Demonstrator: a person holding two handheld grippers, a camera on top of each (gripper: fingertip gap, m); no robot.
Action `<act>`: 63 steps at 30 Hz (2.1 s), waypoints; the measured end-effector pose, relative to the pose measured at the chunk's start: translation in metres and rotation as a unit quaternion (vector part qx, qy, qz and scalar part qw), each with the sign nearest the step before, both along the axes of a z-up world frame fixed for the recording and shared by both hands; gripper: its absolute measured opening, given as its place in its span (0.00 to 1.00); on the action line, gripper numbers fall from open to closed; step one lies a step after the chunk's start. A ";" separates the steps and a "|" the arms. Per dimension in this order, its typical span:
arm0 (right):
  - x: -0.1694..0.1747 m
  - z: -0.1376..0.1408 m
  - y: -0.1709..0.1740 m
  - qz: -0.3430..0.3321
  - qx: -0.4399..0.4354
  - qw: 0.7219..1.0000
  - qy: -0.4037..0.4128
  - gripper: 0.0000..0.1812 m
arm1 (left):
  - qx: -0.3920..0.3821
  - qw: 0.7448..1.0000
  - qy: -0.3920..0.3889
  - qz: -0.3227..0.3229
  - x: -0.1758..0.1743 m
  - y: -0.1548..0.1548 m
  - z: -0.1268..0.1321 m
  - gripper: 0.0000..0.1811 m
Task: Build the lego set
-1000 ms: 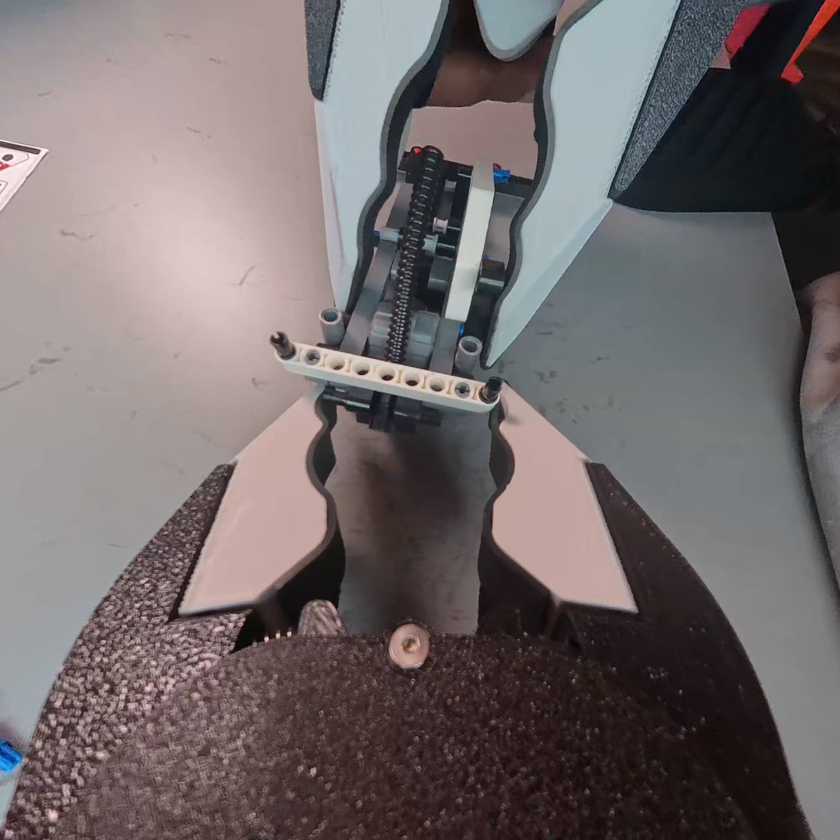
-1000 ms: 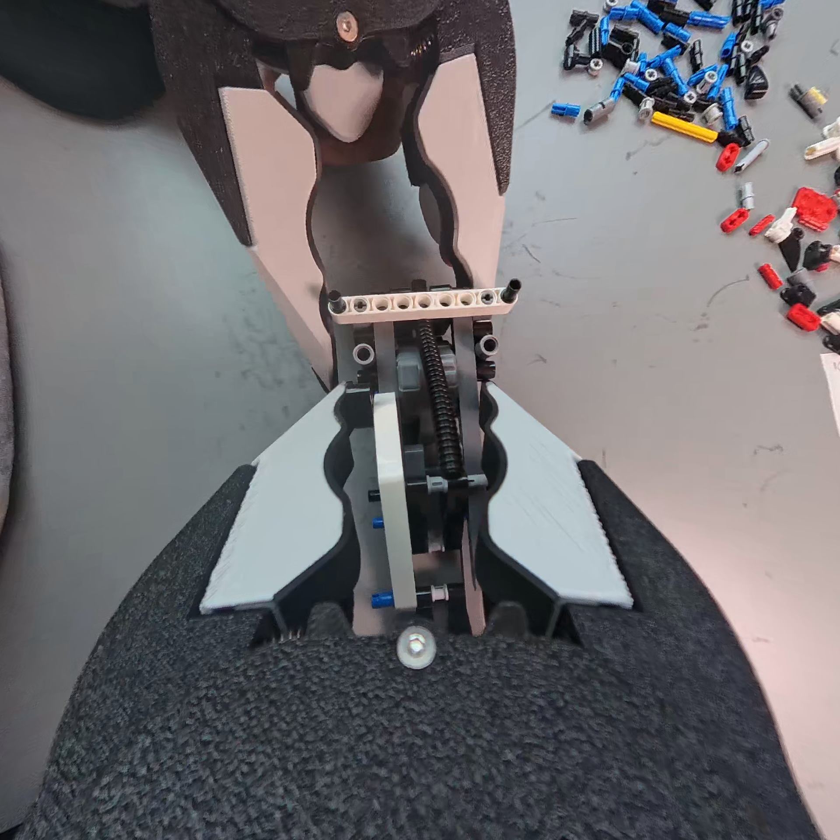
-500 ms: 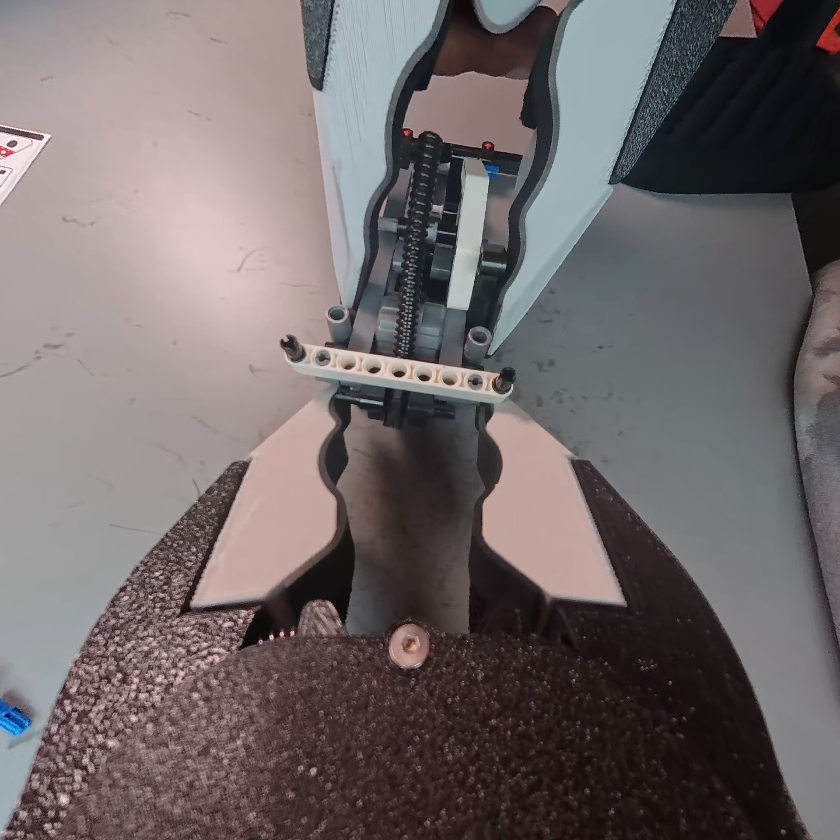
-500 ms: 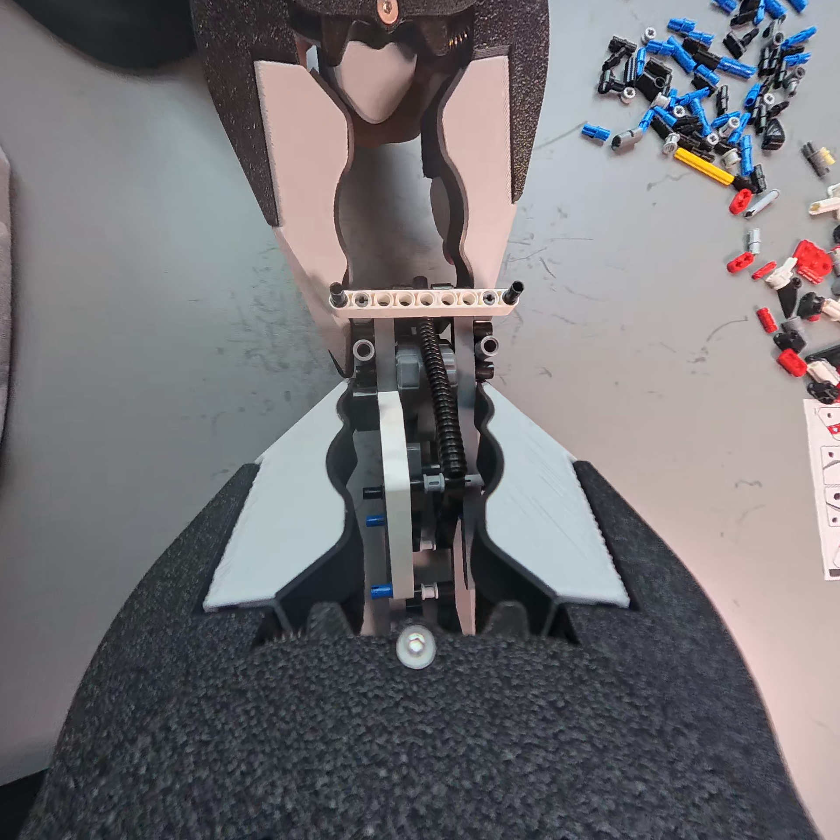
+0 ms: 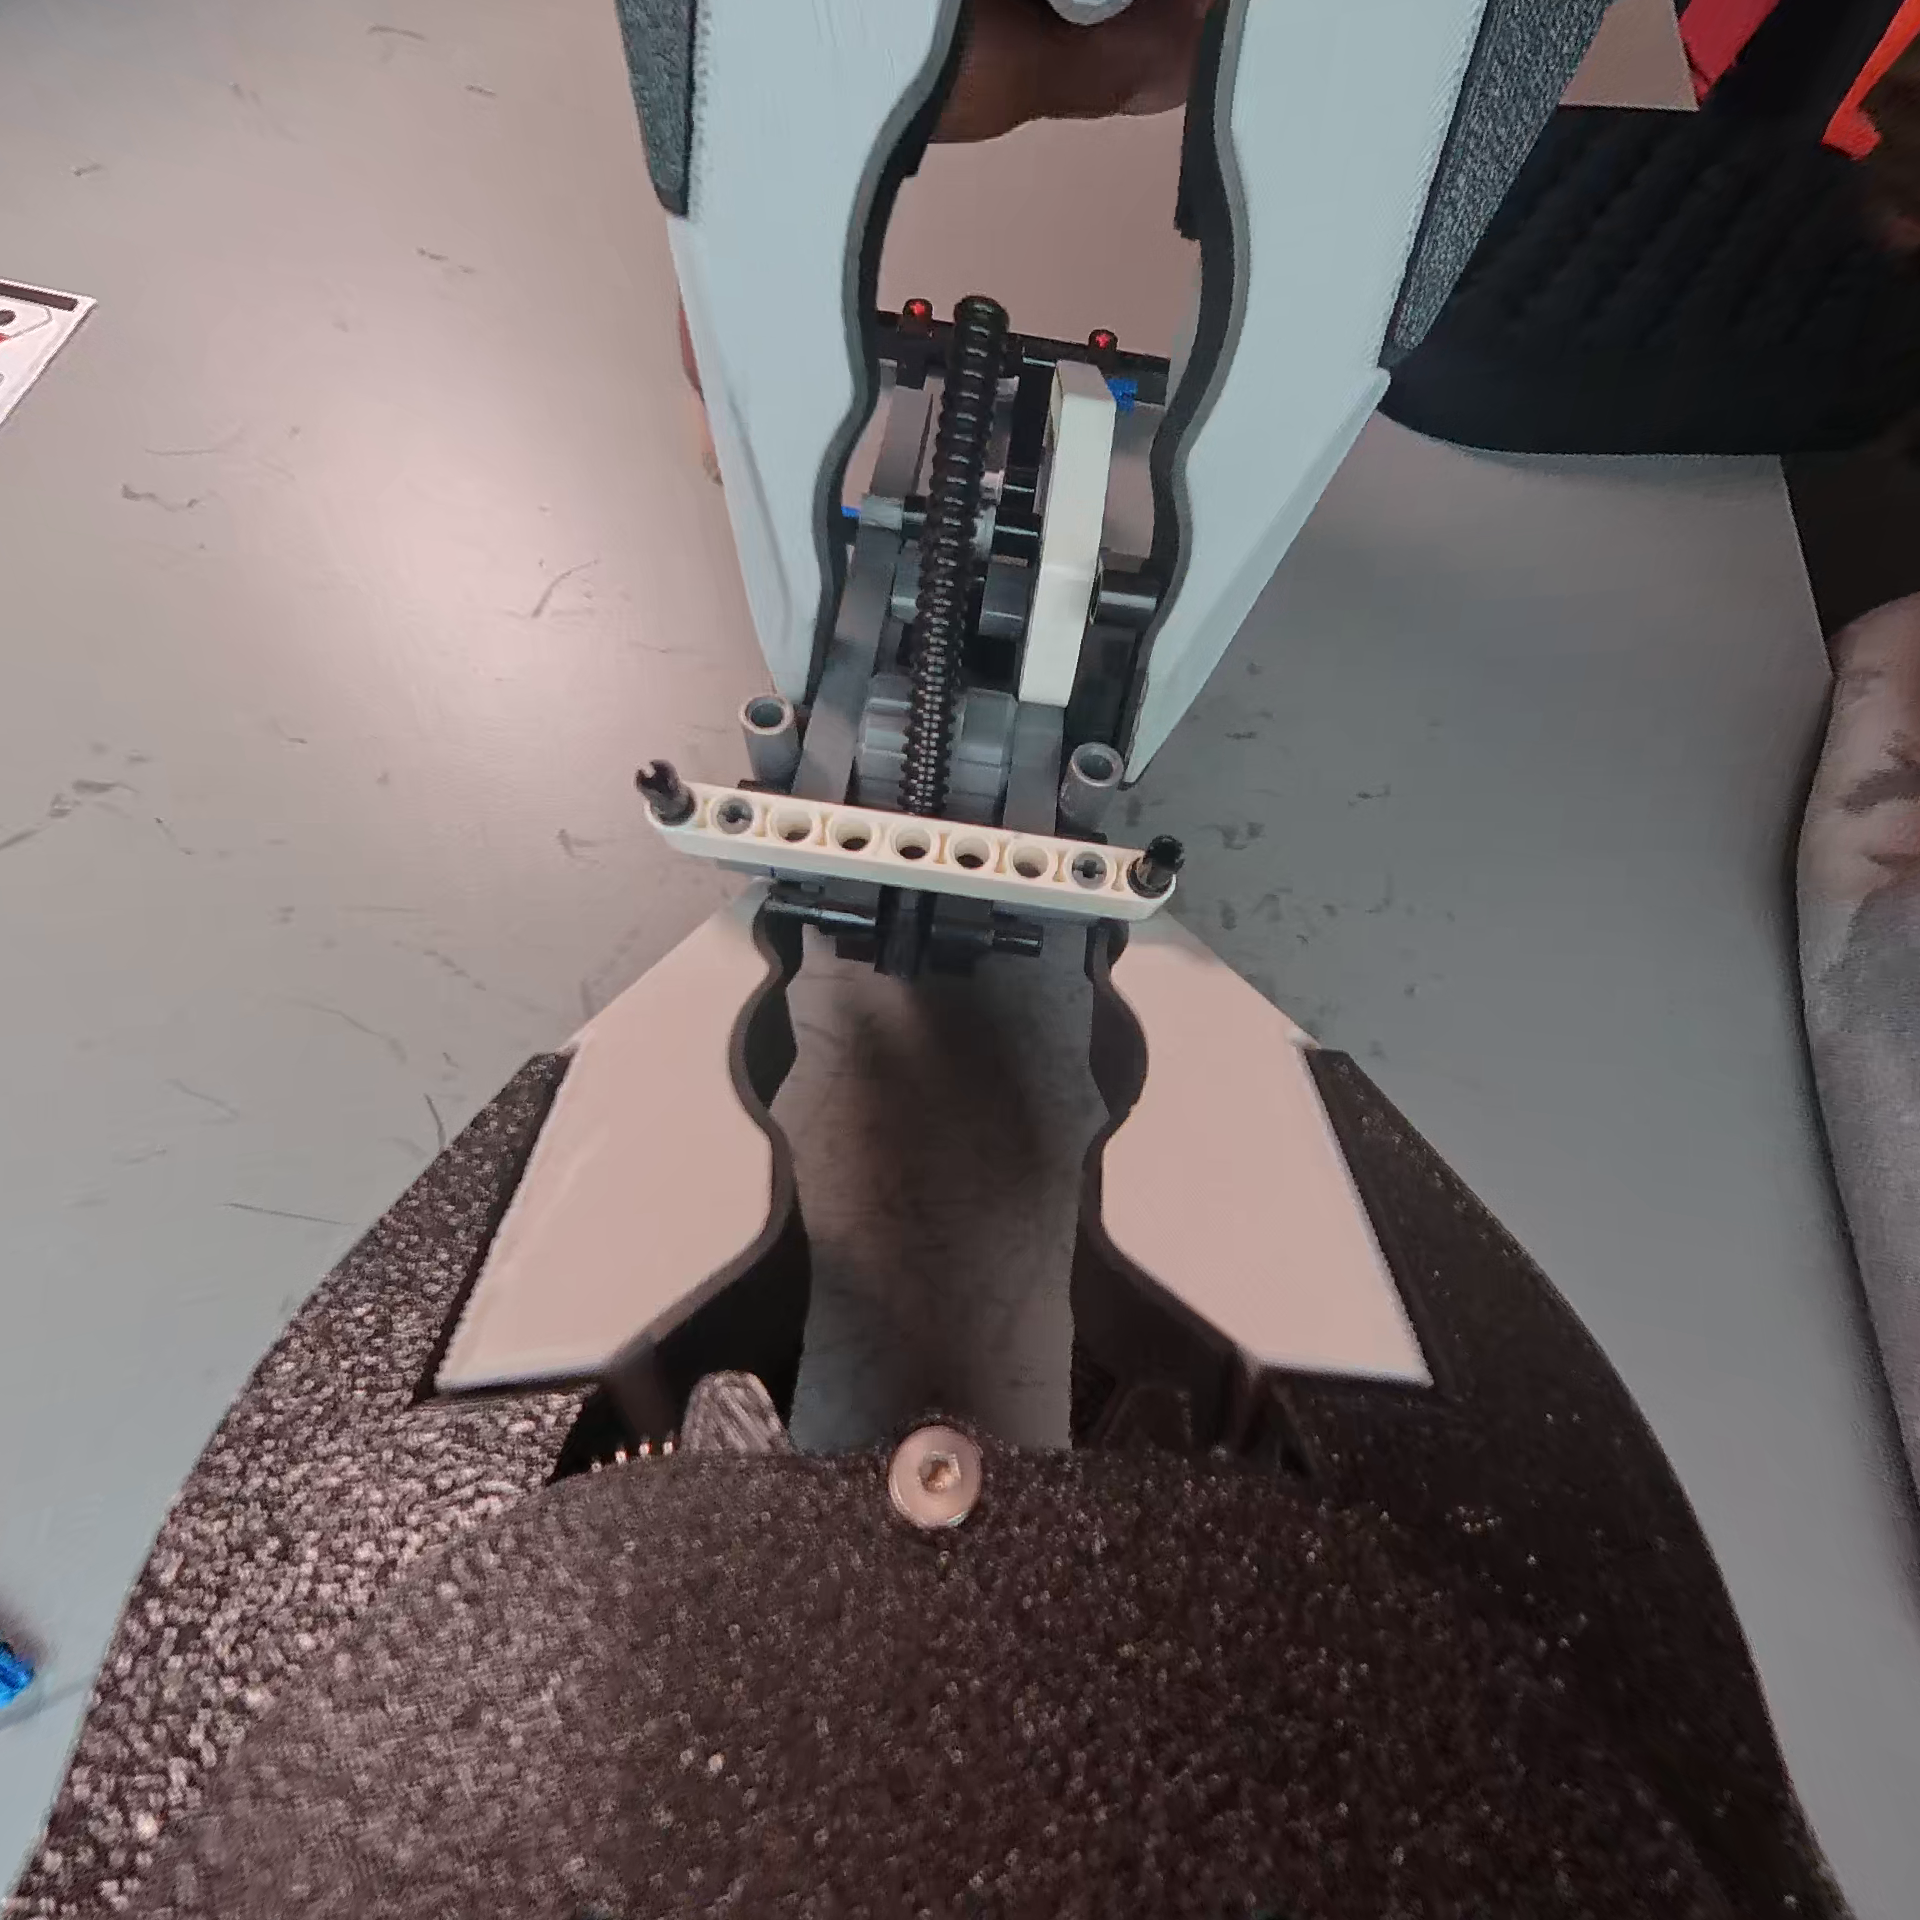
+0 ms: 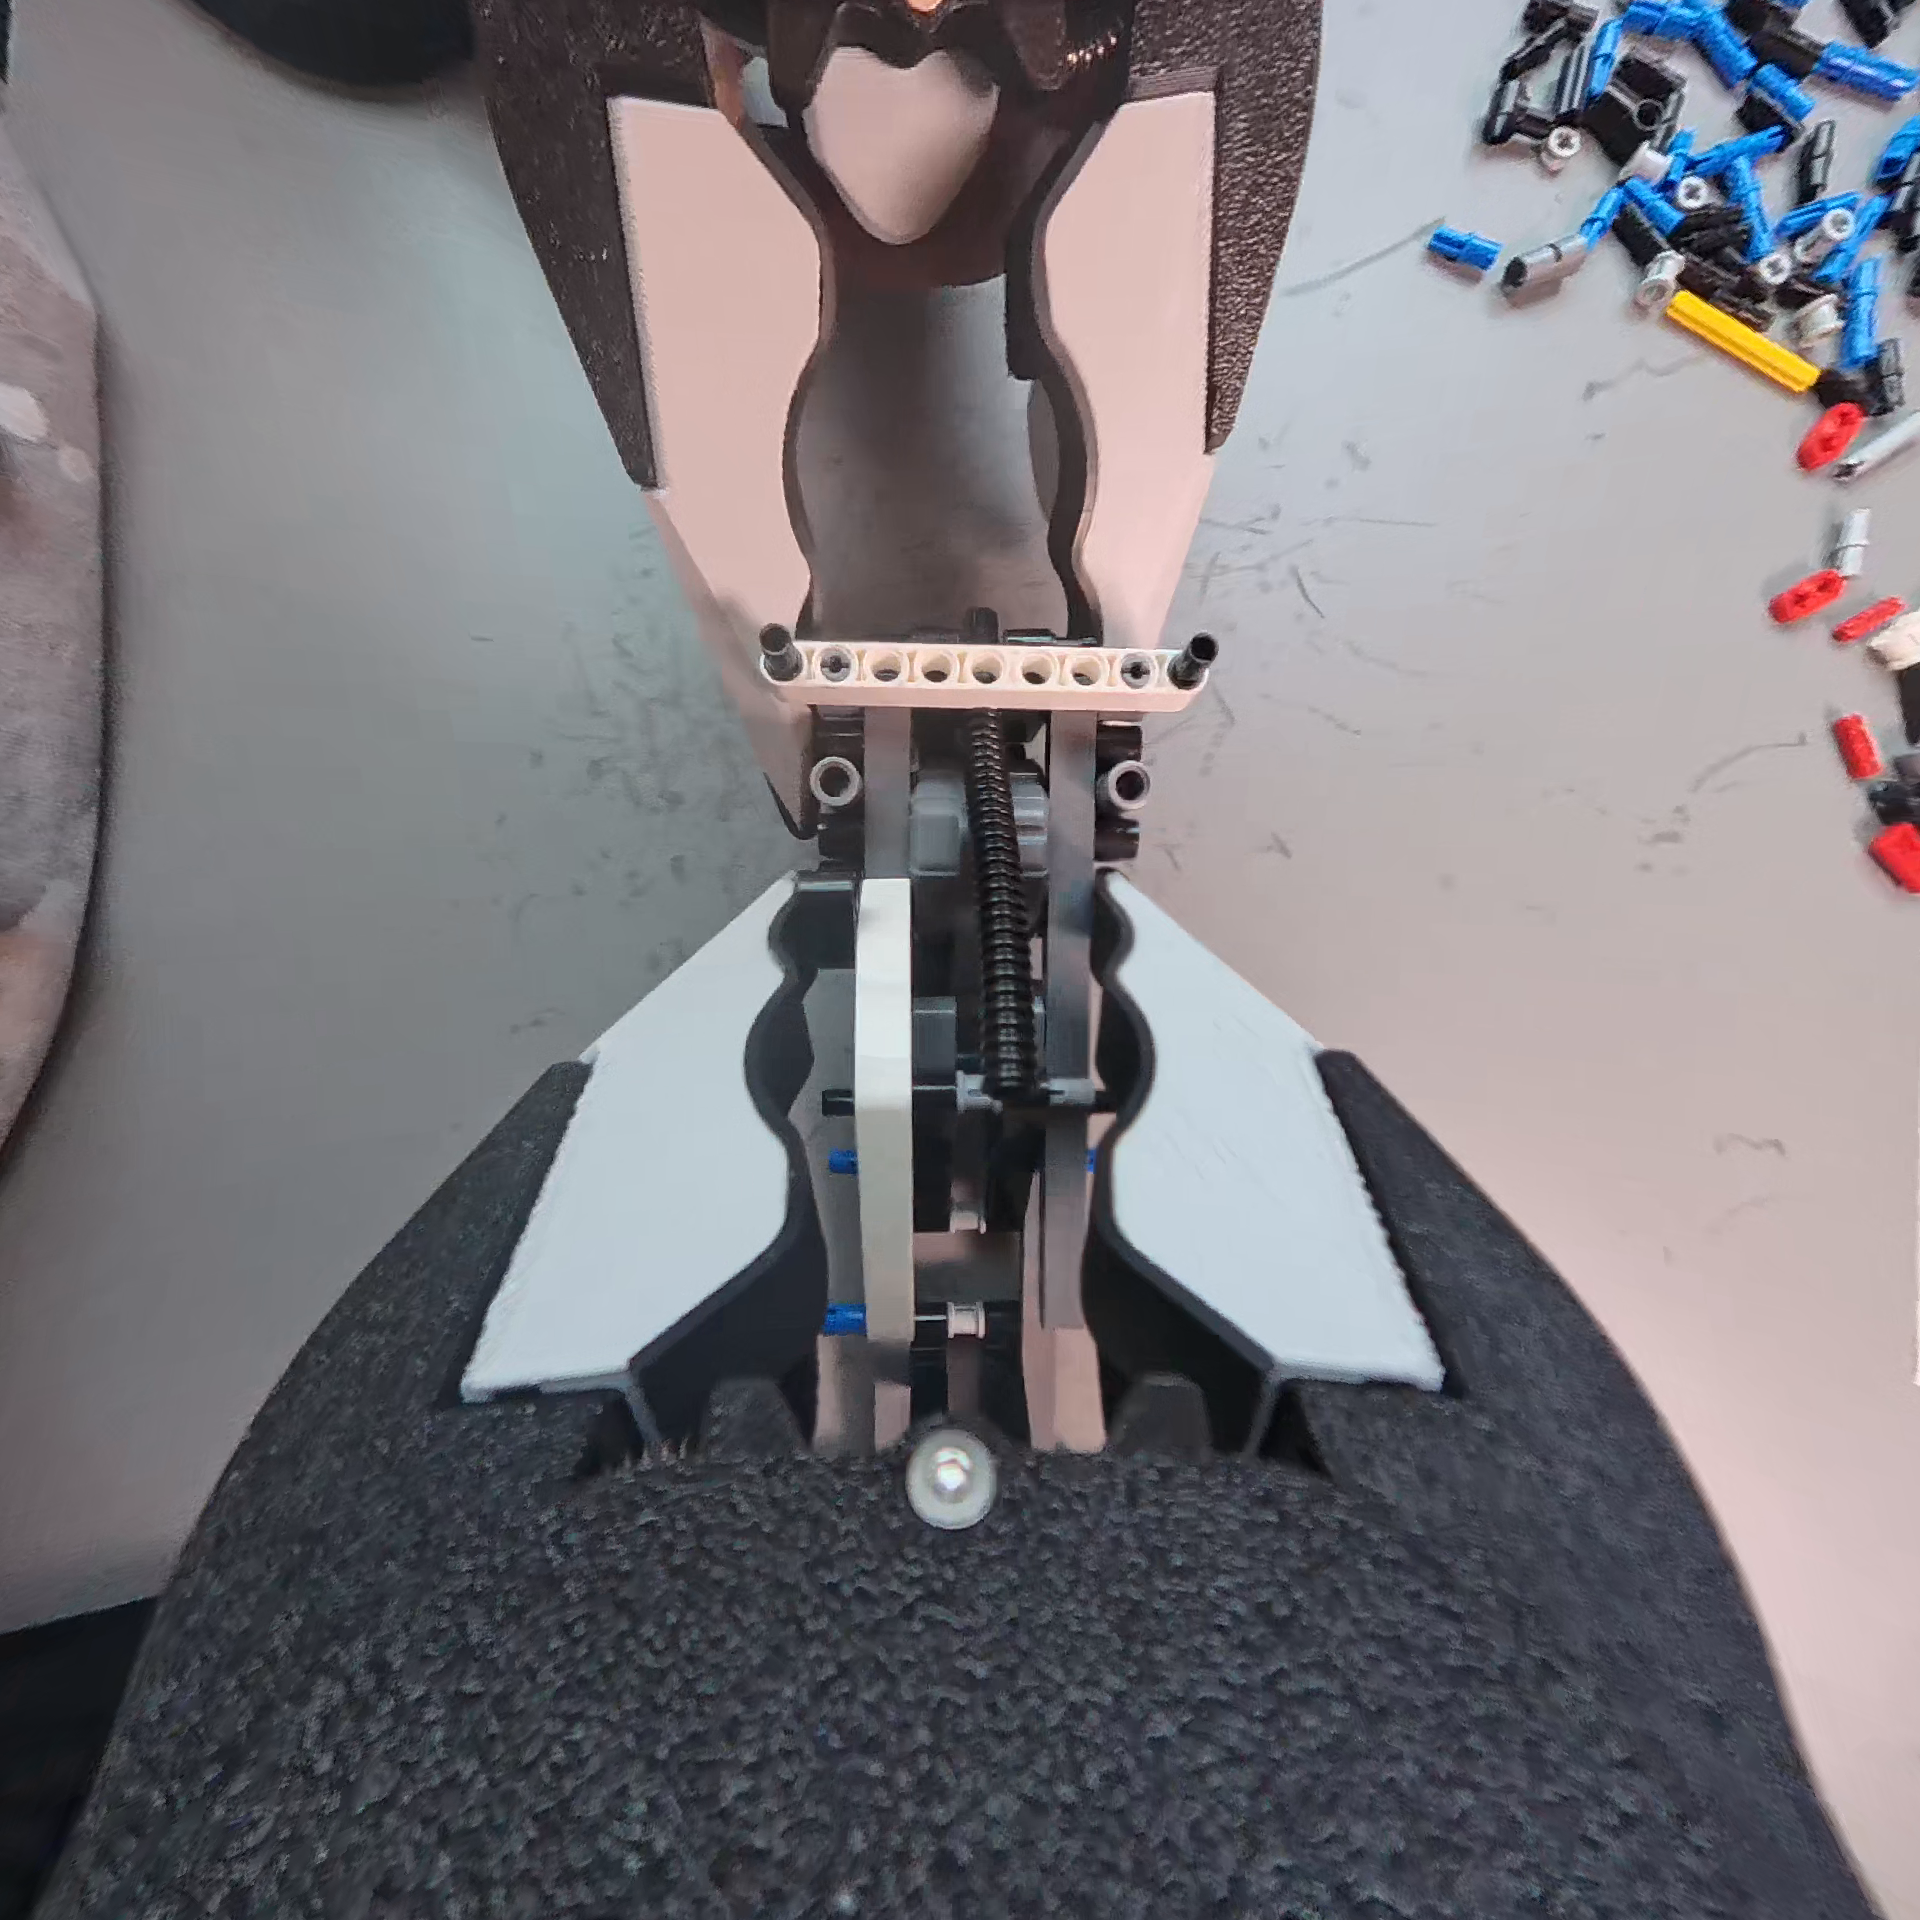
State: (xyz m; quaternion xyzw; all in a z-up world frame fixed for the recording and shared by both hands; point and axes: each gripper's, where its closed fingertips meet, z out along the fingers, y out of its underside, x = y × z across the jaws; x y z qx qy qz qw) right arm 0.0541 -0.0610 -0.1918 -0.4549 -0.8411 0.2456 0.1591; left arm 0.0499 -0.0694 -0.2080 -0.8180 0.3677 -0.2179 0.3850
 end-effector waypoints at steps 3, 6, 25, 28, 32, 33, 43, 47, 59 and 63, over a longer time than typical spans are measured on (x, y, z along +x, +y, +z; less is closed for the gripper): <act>-0.001 0.000 0.001 0.003 0.007 1.000 -0.011 0.28 | -0.001 1.000 -0.001 0.002 -0.001 0.000 0.000 0.30; -0.001 0.000 0.001 -0.009 0.014 1.000 -0.017 0.28 | -0.003 1.000 -0.003 -0.001 -0.002 0.000 0.000 0.30; 0.038 0.060 0.017 -0.050 0.073 0.994 0.065 0.04 | -0.007 1.000 0.014 -0.001 -0.011 0.000 -0.001 0.30; 0.032 0.064 0.016 -0.039 0.099 0.992 0.067 0.04 | -0.008 1.000 0.013 -0.001 -0.012 0.000 -0.001 0.30; 0.041 0.068 0.017 -0.062 0.053 0.993 0.086 0.20 | -0.007 1.000 0.011 -0.008 -0.014 -0.001 -0.001 0.30; 0.046 0.068 0.020 -0.069 0.035 0.993 0.091 0.24 | -0.008 1.000 0.010 -0.012 -0.014 -0.002 -0.001 0.30; 0.065 -0.025 0.038 -0.146 -0.073 0.987 0.000 0.42 | -0.029 0.997 -0.003 -0.070 -0.048 0.015 0.000 0.33; 0.067 -0.020 0.012 -0.172 -0.076 0.982 0.014 0.32 | 0.017 0.995 -0.015 0.100 -0.103 0.044 0.015 0.28; 0.040 0.035 -0.117 0.037 -0.168 0.973 0.153 0.29 | 0.031 0.981 -0.091 0.167 -0.111 -0.012 0.063 0.26; 0.030 0.053 -0.029 -0.004 -0.058 0.979 0.193 0.40 | 0.014 0.989 -0.084 0.125 -0.084 -0.048 0.057 0.26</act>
